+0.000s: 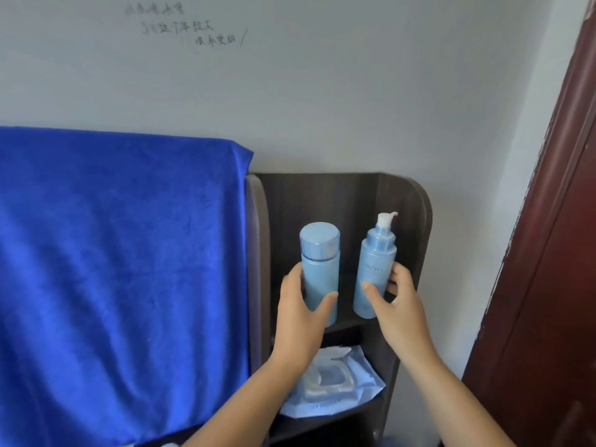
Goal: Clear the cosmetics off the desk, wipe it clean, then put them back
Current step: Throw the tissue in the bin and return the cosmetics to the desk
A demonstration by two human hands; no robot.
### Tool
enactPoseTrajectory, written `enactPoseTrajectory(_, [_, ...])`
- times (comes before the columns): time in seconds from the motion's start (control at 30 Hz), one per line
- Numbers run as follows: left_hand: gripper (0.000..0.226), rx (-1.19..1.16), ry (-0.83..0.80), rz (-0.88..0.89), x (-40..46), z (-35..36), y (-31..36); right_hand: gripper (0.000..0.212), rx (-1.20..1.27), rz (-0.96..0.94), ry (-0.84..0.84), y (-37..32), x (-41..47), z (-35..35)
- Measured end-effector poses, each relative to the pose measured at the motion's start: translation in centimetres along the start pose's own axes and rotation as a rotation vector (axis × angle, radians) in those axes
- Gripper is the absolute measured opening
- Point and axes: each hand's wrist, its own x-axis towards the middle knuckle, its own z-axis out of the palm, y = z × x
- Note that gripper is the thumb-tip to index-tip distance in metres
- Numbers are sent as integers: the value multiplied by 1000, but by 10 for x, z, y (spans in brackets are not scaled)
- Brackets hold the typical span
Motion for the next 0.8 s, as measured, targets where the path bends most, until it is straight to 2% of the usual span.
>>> enactPoseTrajectory(0.17, [57,-37,-71,66,-70,-89,9,42,15,-16,14,-42,-85,38])
enactPoseTrajectory(0.3, [53,-24,-115,72,-113,-188,3,39,90,18,30,-79,-158,100])
enactPoseTrajectory(0.37, [55,21,-111,47,-126,-234,-9,38,132,60,-19,-91,-186,136])
enactPoseTrajectory(0.57, [56,87,-144,-250,-169,-362,-79,40,163,224,-220,-103,-262,234])
enactPoseTrajectory(0.8, [53,150,45,-577,-220,-430,-177,40,148,386,-493,-51,-314,354])
